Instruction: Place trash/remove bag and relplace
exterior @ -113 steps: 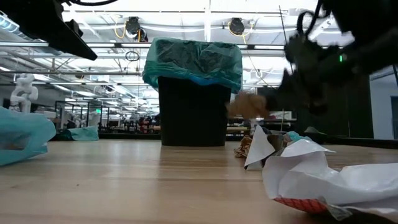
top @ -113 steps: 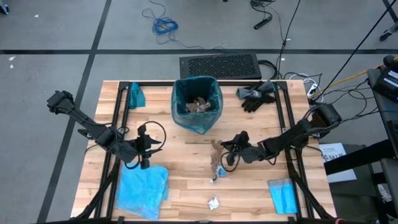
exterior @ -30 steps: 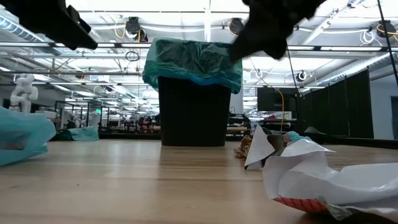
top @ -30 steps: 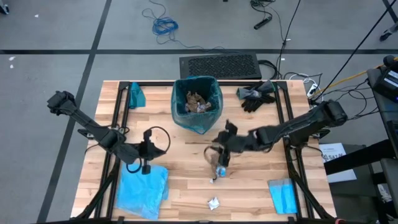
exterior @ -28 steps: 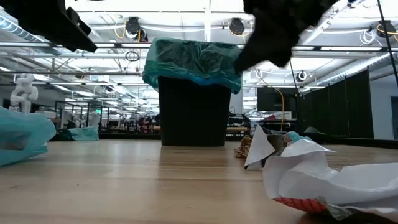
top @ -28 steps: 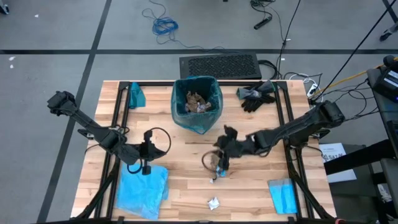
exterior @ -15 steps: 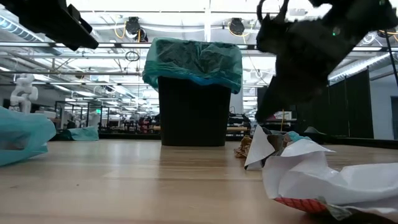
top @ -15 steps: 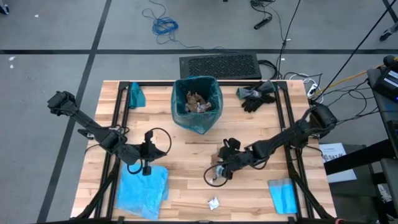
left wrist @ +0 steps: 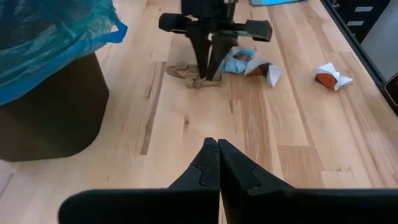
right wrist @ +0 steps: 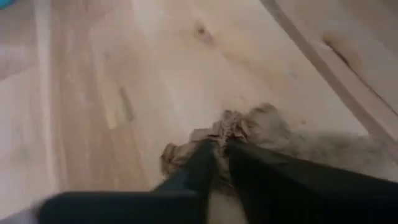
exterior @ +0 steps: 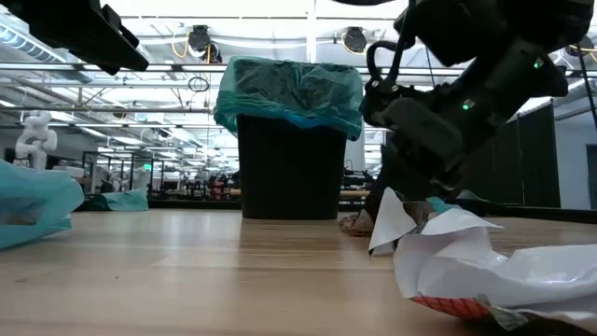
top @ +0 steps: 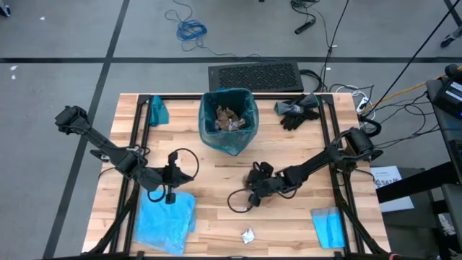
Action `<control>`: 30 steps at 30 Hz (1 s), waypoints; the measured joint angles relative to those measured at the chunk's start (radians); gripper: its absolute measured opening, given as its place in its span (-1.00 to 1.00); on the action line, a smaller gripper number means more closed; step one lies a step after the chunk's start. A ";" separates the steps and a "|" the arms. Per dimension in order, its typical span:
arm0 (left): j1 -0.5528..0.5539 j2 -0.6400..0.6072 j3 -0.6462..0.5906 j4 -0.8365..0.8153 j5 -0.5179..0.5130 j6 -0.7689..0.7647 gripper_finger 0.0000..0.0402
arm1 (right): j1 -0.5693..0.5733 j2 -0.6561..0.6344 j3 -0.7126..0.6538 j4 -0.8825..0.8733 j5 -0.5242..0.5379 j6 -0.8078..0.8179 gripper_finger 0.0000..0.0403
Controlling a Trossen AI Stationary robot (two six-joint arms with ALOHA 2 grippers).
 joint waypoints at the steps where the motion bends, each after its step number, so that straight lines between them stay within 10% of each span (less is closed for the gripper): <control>1: 0.000 0.000 0.000 0.000 0.000 0.000 -1.00 | 0.003 -0.008 -0.002 0.008 -0.004 -0.012 -0.94; 20: 0.000 0.000 0.000 0.007 -0.018 0.000 -1.00 | -0.150 -0.444 0.000 0.318 0.124 -0.505 -1.00; 30: 0.000 0.000 0.000 0.025 -0.020 0.020 -1.00 | -0.420 -0.434 0.054 0.372 -0.038 -0.461 -0.99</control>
